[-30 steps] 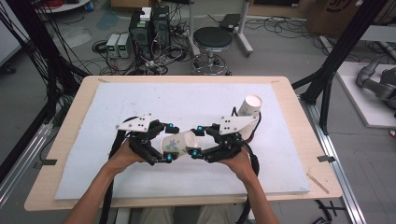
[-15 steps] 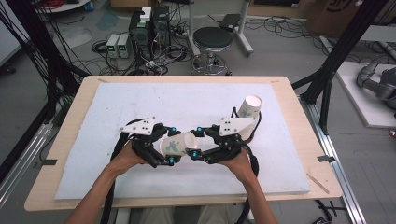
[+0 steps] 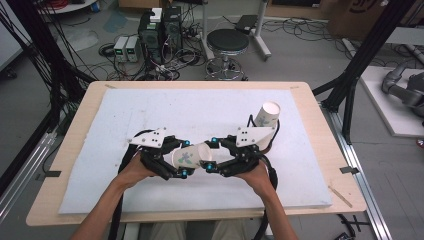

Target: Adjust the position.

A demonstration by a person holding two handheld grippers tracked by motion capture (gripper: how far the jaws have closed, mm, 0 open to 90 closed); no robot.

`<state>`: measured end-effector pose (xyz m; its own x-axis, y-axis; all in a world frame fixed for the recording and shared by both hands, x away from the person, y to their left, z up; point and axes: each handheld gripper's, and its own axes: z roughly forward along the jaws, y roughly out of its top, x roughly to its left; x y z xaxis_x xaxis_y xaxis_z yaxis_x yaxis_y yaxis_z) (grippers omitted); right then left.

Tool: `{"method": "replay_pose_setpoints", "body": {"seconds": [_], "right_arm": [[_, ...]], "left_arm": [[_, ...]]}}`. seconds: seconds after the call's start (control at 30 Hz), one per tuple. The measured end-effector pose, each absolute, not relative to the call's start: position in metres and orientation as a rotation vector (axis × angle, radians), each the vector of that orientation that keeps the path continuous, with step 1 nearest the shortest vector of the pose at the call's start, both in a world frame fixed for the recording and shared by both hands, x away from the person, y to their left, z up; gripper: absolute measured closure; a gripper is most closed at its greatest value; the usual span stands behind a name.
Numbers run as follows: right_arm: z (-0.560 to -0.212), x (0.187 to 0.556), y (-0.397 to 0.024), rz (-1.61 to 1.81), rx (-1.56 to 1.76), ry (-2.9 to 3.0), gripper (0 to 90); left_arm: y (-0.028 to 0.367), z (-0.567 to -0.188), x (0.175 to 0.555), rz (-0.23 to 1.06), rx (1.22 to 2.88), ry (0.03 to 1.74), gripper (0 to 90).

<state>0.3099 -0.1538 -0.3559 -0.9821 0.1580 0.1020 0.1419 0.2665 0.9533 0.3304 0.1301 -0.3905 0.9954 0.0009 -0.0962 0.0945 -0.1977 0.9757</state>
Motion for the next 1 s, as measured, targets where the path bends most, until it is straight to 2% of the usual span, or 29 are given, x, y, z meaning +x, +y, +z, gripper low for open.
{"method": "replay_pose_setpoints", "body": {"seconds": [0.27, 0.3, 0.37, 0.47, 1.0], "right_arm": [[-0.3568, 0.3099, -0.1546, 1.864, 0.284, 2.482, 36.7], [-0.3569, 0.3096, -0.1545, 1.863, 0.279, 2.486, 33.9], [-0.3572, 0.3094, -0.1537, 1.864, 0.293, 2.492, 21.8], [-0.3578, 0.3091, -0.1533, 1.849, 0.301, 2.5, 15.4], [-0.356, 0.3081, -0.1595, 1.753, 0.314, 2.551, 14.9]], "left_arm": [[0.1301, -0.3903, 0.3294, -0.071, 1.773, 0.06, 28.7], [0.1299, -0.3904, 0.3292, -0.071, 1.771, 0.061, 28.7], [0.1299, -0.3904, 0.329, -0.071, 1.775, 0.059, 28.8], [0.13, -0.3905, 0.3288, -0.07, 1.784, 0.061, 29.0], [0.1372, -0.3863, 0.324, -0.044, 1.819, 0.069, 29.8]]}}
